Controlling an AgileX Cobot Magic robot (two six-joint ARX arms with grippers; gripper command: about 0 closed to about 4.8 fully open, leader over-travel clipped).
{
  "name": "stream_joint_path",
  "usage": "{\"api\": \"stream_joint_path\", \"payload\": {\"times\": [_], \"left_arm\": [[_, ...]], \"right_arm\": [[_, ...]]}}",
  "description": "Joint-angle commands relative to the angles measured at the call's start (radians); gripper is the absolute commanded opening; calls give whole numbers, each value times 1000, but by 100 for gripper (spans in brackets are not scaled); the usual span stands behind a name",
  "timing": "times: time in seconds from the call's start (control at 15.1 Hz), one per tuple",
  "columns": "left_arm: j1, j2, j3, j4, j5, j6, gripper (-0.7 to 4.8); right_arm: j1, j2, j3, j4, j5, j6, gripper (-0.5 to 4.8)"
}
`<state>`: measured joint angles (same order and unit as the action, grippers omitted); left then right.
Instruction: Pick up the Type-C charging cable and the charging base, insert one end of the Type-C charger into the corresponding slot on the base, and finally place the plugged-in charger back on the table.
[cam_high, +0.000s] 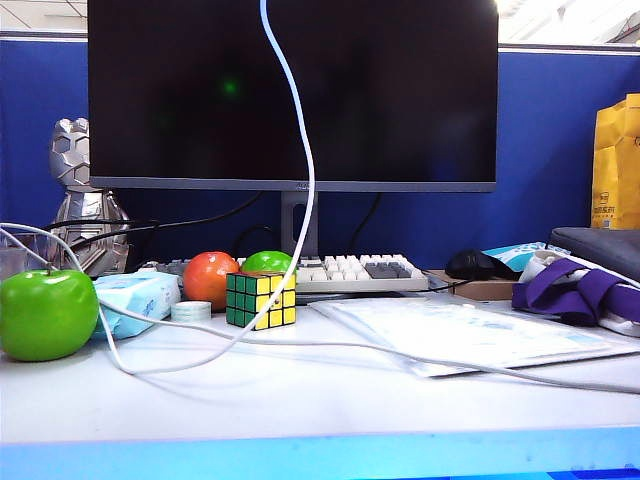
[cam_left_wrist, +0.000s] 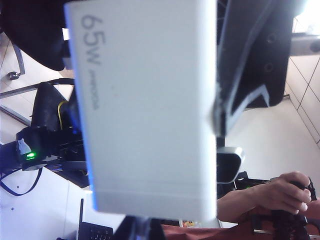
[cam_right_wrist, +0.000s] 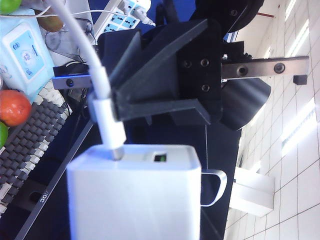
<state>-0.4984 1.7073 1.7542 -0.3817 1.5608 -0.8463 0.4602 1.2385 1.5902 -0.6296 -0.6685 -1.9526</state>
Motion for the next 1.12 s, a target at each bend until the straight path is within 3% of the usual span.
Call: {"api": "stream_joint_path", "payload": {"times": [0.07, 0.2, 1.12], "left_arm": [[6, 6, 3, 25, -101, -6, -6], [6, 6, 2, 26, -102, -20, -6], [6, 8, 2, 85, -162, -52, -6]], "right_arm": [[16, -10, 5, -34, -108, -41, -4], [16, -10, 5, -59, -109, -123, -4], [16, -10, 5, -85, -148, -123, -4]]}}
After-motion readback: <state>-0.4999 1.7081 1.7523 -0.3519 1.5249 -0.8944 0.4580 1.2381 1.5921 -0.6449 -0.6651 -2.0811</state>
